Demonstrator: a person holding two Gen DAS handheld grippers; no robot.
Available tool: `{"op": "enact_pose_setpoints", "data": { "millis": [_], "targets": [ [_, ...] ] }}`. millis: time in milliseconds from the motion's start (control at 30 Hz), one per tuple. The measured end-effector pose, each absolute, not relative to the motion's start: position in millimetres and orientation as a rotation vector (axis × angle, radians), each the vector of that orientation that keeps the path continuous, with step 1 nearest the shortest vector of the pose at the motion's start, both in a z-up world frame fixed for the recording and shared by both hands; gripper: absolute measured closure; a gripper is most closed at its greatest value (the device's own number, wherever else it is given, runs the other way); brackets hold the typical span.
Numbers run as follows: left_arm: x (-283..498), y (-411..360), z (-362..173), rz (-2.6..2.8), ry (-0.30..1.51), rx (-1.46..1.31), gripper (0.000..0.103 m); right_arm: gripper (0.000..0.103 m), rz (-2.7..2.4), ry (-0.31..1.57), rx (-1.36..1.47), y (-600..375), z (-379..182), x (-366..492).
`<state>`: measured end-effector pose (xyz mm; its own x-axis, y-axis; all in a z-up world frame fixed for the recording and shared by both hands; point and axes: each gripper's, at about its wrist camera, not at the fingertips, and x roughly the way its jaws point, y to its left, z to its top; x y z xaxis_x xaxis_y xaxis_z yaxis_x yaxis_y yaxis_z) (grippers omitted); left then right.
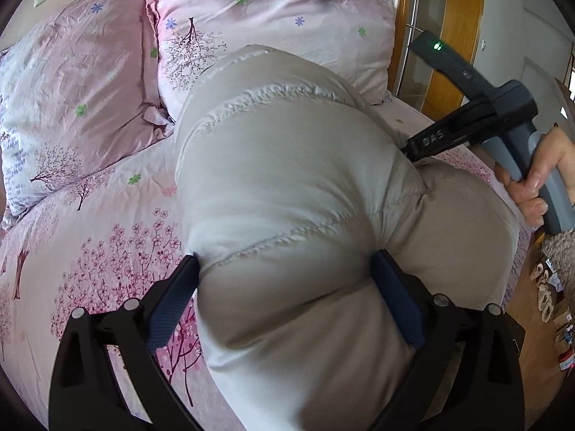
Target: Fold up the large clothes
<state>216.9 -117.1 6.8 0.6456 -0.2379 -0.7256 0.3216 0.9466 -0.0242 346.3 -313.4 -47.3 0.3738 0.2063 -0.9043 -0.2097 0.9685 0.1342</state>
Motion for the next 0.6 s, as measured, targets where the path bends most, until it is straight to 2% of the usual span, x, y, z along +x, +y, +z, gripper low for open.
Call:
{"op": "enact_pose_setpoints", "data": {
  "millis": [200, 400, 600],
  "targets": [
    [218, -117, 4, -0.314, 0.822, 0.119, 0.006, 0.075, 0.242, 1.097, -0.049, -309, -43, 338],
    [216, -110, 2, -0.324, 0.834, 0.092, 0.006, 0.074, 0.272, 0.95, 0.068, -329, -5, 269],
    [214, -107, 2, -0.329, 0.832, 0.071, 0.006, 0.074, 0.321, 0.914, 0.114, -331, -11, 211]
  ]
}}
